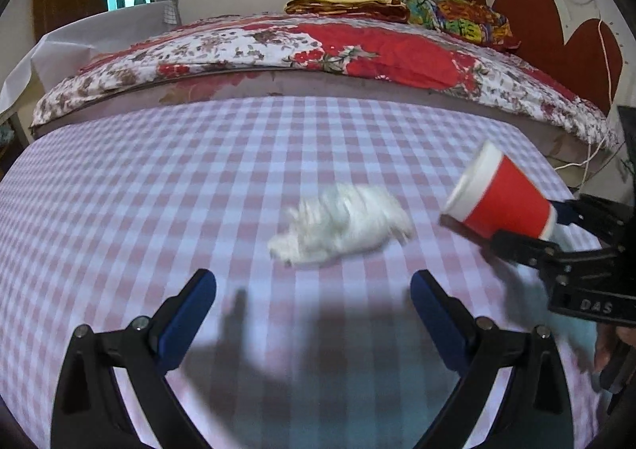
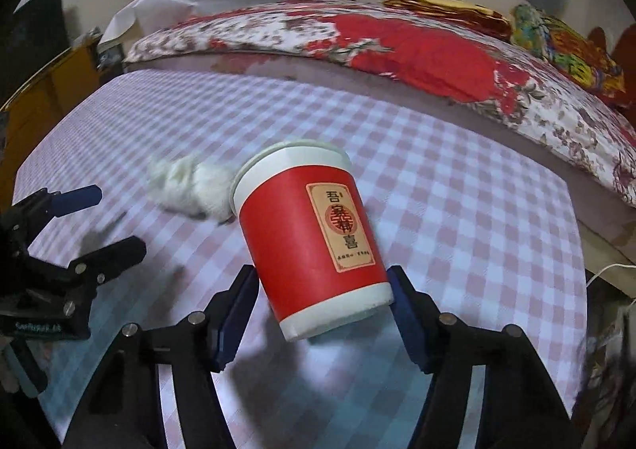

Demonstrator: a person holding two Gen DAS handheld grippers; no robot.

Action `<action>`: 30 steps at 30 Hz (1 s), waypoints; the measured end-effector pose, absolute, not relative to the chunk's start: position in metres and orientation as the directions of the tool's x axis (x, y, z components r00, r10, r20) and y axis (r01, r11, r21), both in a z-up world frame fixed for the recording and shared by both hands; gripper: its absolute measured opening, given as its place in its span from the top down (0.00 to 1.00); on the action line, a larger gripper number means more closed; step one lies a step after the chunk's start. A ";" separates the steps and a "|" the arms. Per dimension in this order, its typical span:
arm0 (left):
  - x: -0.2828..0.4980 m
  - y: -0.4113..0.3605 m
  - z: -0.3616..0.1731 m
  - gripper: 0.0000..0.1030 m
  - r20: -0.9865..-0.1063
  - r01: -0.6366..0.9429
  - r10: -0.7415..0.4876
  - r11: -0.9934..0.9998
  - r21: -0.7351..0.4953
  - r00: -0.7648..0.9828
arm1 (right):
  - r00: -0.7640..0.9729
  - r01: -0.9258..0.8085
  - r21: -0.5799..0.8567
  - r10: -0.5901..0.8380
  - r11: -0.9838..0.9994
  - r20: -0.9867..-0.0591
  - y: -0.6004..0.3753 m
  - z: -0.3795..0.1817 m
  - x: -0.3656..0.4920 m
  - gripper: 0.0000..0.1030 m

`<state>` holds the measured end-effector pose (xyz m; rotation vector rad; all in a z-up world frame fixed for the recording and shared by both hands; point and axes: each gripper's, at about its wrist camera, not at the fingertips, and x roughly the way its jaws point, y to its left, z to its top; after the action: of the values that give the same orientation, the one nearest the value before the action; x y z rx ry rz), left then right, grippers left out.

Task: Collect trash
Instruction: 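Grasp the red-white paper cup with the right tool while the left grasps the white tissue, then carry the paper cup and tissue over the black bin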

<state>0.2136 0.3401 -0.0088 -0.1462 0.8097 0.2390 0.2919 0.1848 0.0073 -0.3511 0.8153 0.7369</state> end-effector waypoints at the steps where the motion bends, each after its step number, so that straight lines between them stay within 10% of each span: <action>1: 0.222 0.343 -0.009 0.04 -0.735 -0.256 0.149 0.966 -0.035 0.662 | 0.462 -0.710 -0.013 0.452 0.704 -0.763 0.186 0.007 0.296 0.35; 7: 0.258 0.342 -0.016 0.05 -0.764 -0.166 0.087 0.986 -0.027 0.640 | 0.467 -0.695 -0.006 0.446 0.719 -0.763 0.187 0.008 0.315 0.37; 11: 0.266 0.331 -0.021 0.50 -0.776 -0.091 0.015 0.994 -0.055 0.631 | 0.473 -0.682 0.001 0.442 0.731 -0.762 0.181 0.010 0.318 0.38; 30: 0.200 0.262 0.020 0.55 -0.644 -0.025 -0.063 0.992 -0.127 0.762 | 0.578 -0.580 -0.010 0.404 0.814 -0.709 0.063 0.037 0.241 0.41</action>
<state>0.2002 0.2619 0.0200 -0.1309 0.7042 -0.0204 0.2407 0.0629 0.0372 -0.2528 0.7596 0.5826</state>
